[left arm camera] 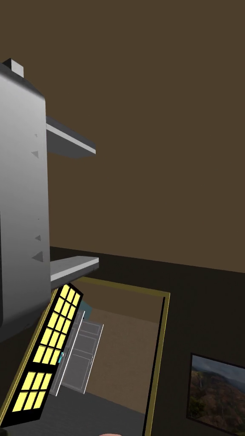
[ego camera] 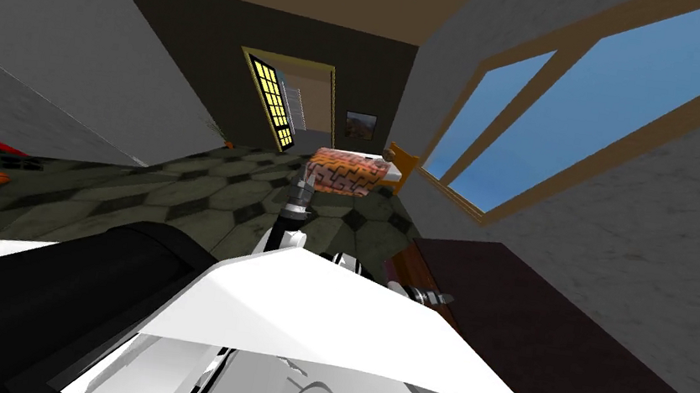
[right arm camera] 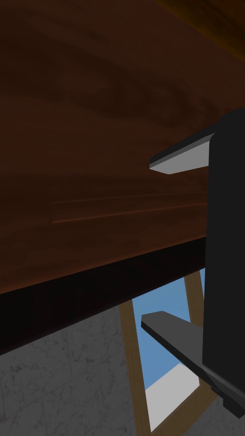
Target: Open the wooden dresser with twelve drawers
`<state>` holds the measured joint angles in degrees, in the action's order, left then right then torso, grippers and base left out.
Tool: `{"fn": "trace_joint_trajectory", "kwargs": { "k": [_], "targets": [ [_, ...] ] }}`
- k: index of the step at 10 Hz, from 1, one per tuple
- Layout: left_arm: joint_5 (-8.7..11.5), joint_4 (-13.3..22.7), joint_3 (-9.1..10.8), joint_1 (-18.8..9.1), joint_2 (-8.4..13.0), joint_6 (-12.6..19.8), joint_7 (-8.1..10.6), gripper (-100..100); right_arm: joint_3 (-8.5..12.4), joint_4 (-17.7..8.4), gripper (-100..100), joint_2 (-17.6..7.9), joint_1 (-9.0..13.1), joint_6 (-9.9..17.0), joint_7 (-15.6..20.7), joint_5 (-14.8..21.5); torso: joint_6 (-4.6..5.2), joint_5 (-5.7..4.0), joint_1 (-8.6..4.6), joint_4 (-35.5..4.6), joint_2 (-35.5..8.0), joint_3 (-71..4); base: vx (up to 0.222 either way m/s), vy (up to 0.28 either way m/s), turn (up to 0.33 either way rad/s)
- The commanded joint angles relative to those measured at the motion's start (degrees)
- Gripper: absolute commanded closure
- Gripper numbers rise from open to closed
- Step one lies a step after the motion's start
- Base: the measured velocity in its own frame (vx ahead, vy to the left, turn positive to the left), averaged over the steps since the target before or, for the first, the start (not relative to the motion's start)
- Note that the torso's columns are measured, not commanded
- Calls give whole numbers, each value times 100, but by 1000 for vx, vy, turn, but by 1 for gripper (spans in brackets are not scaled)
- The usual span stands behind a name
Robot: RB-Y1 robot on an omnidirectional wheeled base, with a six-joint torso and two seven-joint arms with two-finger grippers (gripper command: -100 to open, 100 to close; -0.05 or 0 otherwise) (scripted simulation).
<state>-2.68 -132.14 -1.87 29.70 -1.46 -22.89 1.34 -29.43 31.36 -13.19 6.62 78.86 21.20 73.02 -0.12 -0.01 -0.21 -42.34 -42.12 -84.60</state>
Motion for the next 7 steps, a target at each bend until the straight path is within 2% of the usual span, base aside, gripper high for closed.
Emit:
{"fn": "trace_joint_trajectory", "kwargs": {
  "k": [1, 2, 3, 4, 5, 6, 7],
  "targets": [
    [0, 0, 0, 1, 0, 0, 0, 0, -35, -127, -100, -49, 128, 209, 26, -400, 20, 3, 5, 10, 5, -5, -81, -54, 329],
    [0, 0, 0, -1, 0, 0, 0, 0, -35, -127, -100, -49, 128, 209, 26, -564, 5, 4, -9, 1, -6, 2, -102, -49, 364],
    [0, 0, 0, 0, 0, 0, 0, 0, -68, -299, -100, -58, 248, 395, 16, -741, 1, 1, -9, -2, -6, 6, -151, -36, 387],
    [0, 0, 0, -1, 0, 0, 0, 0, -68, -299, -100, -58, 248, 395, 16, -924, -1, 10, -6, -8, -14, 9, -117, -34, 334],
    [0, 0, 0, 0, 0, 0, 0, 0, -68, -299, -100, -58, 248, 395, 16, -1031, 10, 8, 7, 0, -6, 1, -33, -23, 81],
    [0, 0, 1, 2, 0, 0, 0, 0, -101, -471, -100, -67, 368, 582, 6, -1230, 26, 9, 14, 13, 11, -13, -70, -31, 296],
    [0, 0, 0, 0, 0, 0, 0, 0, -101, -471, -100, -67, 368, 582, 6, -1401, 9, 11, 8, 4, -1, -5, -94, -36, 319]
  ]
}}
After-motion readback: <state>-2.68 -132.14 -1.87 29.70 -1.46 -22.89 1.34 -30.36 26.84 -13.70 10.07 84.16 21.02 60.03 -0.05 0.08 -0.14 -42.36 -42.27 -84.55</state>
